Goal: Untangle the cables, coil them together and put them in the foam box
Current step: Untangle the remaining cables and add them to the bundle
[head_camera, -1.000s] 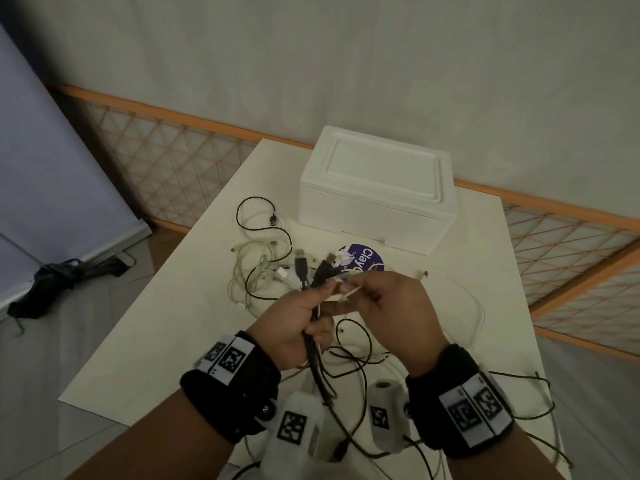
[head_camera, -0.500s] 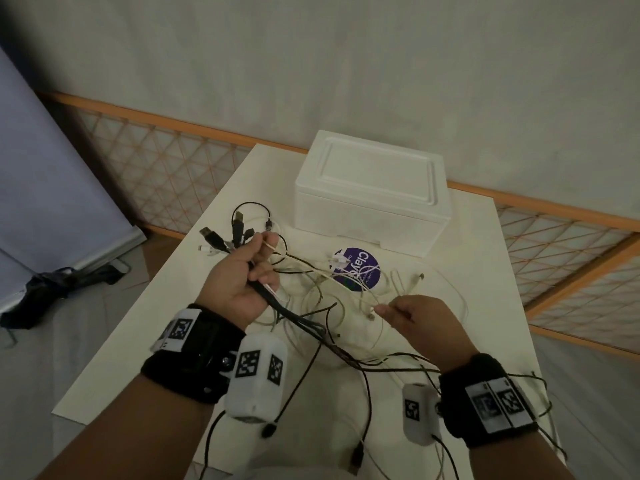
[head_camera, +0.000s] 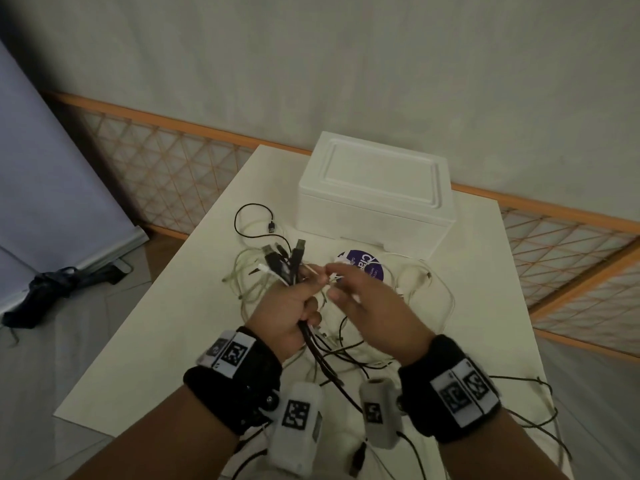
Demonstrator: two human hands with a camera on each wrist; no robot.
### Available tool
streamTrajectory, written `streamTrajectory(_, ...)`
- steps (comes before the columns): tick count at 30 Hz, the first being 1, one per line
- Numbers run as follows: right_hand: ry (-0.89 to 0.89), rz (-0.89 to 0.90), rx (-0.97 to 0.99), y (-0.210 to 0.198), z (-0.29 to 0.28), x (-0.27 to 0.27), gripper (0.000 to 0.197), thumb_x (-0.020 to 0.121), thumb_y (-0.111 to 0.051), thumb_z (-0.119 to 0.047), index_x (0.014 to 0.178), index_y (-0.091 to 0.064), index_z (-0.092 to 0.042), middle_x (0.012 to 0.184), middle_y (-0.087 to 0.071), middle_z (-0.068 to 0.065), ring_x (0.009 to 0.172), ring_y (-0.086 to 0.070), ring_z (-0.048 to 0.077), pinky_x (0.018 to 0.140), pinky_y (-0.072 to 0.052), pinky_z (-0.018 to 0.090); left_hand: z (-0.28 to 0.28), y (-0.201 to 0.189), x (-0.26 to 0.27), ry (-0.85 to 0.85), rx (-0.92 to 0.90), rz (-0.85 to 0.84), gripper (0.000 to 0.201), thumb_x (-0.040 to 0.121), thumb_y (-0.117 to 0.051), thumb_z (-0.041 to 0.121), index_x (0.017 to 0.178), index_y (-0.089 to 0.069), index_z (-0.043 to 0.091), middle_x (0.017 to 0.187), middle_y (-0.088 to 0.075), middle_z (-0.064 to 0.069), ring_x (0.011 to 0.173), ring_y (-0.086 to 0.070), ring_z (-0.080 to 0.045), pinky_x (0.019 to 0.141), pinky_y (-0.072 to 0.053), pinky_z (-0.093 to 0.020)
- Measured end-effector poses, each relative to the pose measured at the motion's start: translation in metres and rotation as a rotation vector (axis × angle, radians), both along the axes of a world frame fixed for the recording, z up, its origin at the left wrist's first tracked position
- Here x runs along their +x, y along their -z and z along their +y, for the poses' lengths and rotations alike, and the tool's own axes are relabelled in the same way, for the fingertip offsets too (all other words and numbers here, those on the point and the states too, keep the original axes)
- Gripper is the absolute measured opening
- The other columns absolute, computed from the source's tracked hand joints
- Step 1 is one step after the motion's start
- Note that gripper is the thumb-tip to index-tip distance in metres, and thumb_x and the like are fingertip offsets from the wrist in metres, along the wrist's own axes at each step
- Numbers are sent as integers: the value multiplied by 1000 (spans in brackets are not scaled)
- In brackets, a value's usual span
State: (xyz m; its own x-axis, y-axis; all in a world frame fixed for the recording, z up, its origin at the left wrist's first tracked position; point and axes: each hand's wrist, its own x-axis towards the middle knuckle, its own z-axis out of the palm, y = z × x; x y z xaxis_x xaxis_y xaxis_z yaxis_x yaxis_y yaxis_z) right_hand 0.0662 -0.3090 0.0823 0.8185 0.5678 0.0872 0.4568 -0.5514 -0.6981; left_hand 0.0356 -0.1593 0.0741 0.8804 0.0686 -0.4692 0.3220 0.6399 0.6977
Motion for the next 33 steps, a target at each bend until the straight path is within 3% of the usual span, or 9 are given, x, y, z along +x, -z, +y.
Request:
streamTrajectory(2,-10,-56,40,0,12,-6,27,98,-49,-29,123,-54,-19,86,-63,-9,73,-56,3,70,-44,21,2,-2,2,11,-35,0,12,86,-62,10,77,-66,16,67,-64,3,33,-27,-2,34,-26,-16)
streamTrajectory(5,49,-76,80,11,-2,-5,17,94,-57,-27,101,-69,-18,75,-60,-21,68,-56,-4,65,-40,11,27,-4,12,-75,-185,25,8,91,-55,17,85,-58,13,94,-74,0,30,-26,-3,32,-28,-14)
streamTrajectory(9,176,27,-133,28,-42,-1,13,86,-66,-27,75,-71,-22,67,-65,-11,65,-59,5,65,-46,25,68,-9,27,-240,-193,15,14,99,-46,21,90,-55,16,82,-74,7,30,-26,-4,32,-27,-14)
streamTrajectory(12,294,72,-211,29,-57,1,28,84,-64,-28,58,-54,-32,60,-60,-5,62,-56,10,63,-45,32,73,-13,29,-236,-124,8,18,99,-48,23,86,-59,17,85,-73,8,31,-25,-4,34,-26,-13)
streamTrajectory(18,202,9,-308,32,-47,2,14,89,-60,-30,84,-70,-21,67,-58,-11,66,-53,4,60,-37,14,49,-14,26,-186,-62,-106,31,90,-54,41,68,-53,19,59,-59,4,31,-28,-4,38,-25,-16)
streamTrajectory(23,244,95,-182,40,-61,3,26,93,-55,-38,91,-72,-18,69,-66,-9,73,-60,4,69,-43,14,62,-27,21,-174,86,-210,33,85,-61,30,53,-62,22,57,-49,5,38,-32,-6,45,-27,-21)
streamTrajectory(28,326,60,-181,40,-67,3,32,93,-54,-40,82,-69,-13,67,-64,3,69,-60,17,67,-45,29,63,-34,14,-144,116,-252,27,79,-60,36,61,-61,16,58,-59,1,52,-54,-10,53,-44,-21)
streamTrajectory(31,309,-93,-170,28,-55,3,36,95,-51,-40,76,-66,-14,61,-61,0,63,-58,14,61,-46,33,44,-28,5,32,247,-268,37,79,-59,38,49,-61,17,68,-63,-9,34,-35,-8,38,-26,-19)
streamTrajectory(33,207,-276,-191,18,-40,2,33,93,-51,-42,80,-71,-19,64,-64,-1,62,-58,17,57,-44,29,25,-21,-5,186,468,-265,33,84,-61,43,62,-72,21,79,-61,-23,34,-28,-8,40,-19,-21)
